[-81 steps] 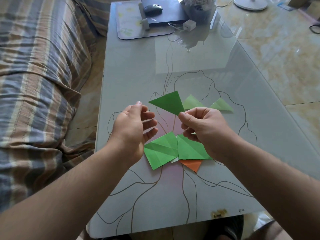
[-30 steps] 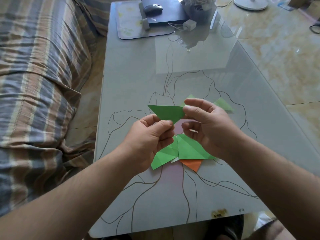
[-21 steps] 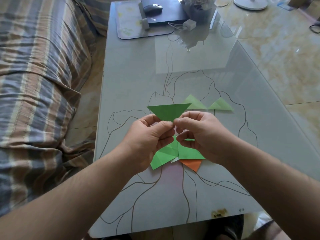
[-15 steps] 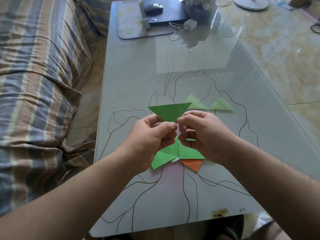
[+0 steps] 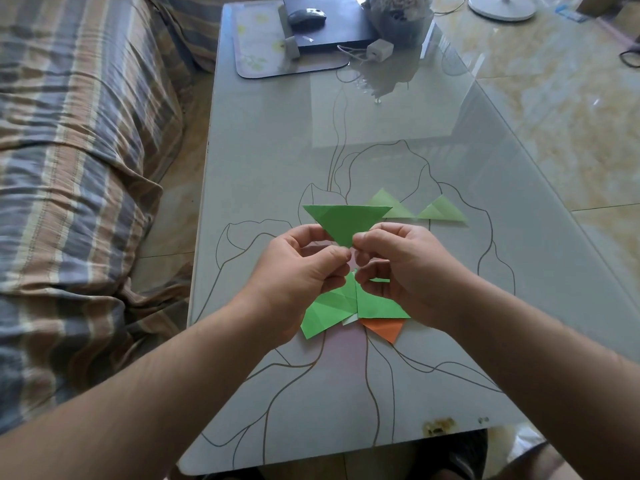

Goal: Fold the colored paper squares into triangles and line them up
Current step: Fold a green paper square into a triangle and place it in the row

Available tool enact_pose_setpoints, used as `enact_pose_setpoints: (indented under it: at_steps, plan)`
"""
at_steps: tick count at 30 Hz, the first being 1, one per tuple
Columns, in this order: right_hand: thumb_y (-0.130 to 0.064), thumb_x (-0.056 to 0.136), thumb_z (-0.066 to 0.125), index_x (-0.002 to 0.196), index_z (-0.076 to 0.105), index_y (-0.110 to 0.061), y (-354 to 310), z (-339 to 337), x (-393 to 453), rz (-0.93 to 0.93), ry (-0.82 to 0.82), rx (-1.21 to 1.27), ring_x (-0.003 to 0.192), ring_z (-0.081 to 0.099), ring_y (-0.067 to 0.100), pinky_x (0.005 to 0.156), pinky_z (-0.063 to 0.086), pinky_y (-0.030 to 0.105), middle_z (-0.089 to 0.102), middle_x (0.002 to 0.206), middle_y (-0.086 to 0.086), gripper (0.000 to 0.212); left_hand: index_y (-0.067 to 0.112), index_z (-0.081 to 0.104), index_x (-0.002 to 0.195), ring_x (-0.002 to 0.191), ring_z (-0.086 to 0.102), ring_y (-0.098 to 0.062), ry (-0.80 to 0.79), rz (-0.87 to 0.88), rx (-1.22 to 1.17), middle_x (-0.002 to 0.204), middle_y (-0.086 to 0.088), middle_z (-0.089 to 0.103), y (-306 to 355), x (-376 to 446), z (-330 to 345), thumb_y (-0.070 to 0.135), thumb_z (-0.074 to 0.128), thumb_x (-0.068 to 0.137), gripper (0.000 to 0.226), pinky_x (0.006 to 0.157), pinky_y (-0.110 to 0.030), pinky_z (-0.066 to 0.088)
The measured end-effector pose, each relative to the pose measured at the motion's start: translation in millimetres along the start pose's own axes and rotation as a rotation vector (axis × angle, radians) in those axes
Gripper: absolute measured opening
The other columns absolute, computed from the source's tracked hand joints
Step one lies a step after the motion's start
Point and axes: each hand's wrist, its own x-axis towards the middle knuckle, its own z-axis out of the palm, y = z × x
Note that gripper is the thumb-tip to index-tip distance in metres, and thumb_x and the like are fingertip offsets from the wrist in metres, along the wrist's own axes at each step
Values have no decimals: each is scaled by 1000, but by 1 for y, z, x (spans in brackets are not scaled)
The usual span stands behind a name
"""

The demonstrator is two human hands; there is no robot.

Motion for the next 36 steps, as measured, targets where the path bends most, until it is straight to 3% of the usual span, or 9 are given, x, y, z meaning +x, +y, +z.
enact_pose_setpoints:
  at_steps: [6, 11, 16, 20, 28, 33, 36]
  plan:
    - [-15, 94, 69, 78, 64, -15, 1, 3, -1, -14, -2, -70, 61, 60, 18, 68, 49, 34, 65, 73, 2, 17, -3, 62, 118, 68, 63, -18, -1, 35, 8, 87, -13, 65, -2, 2, -2, 8, 76, 75, 46, 72, -30, 57]
    - [-13, 95, 68, 81, 65, -12, 1, 2, -1, 1, -2, -52, 62, 61, 19, 70, 50, 36, 66, 73, 3, 14, 5, 67, 109, 68, 63, -18, -27, 56, -10, 81, -8, 70, -3, 0, -2, -5, 70, 89, 23, 72, -29, 57]
    - [-13, 94, 68, 81, 64, -13, -1, 0, -2, -2, -46, -71, 64, 62, 19, 70, 49, 35, 68, 75, 4, 15, 0, 66, 109, 68, 61, -20, -42, 65, -24, 82, -12, 68, -1, -1, -1, 3, 72, 77, 32, 72, -30, 56]
    - [-13, 94, 70, 76, 64, -14, -2, -2, -2, -21, -54, -71, 65, 63, 18, 72, 49, 36, 70, 76, 4, 19, 6, 69, 104, 68, 59, -21, -53, 75, -24, 78, -9, 68, 0, -2, -1, -8, 67, 89, 21, 74, -33, 54]
    - [-17, 95, 71, 74, 65, -17, -6, -7, 0, -54, -63, -84, 66, 63, 18, 75, 49, 38, 72, 84, 8, 21, 5, 68, 108, 69, 60, -21, -39, 89, -33, 82, -12, 66, 3, -1, 0, 8, 73, 72, 36, 74, -32, 56]
    - [-19, 96, 70, 77, 65, -17, -5, -7, 1, -16, -71, -53, 66, 62, 19, 71, 48, 34, 70, 84, 8, 19, 7, 68, 103, 67, 60, -20, -46, 84, -44, 75, -6, 67, 4, -2, -1, -2, 74, 80, 26, 74, -32, 56]
    - [-17, 95, 70, 76, 65, -17, -6, -9, 3, -15, -33, -6, 62, 62, 19, 69, 47, 34, 68, 78, 6, 20, 7, 68, 104, 68, 57, -22, -35, 86, -35, 70, -4, 65, 5, -3, -1, -12, 64, 90, 23, 75, -33, 55]
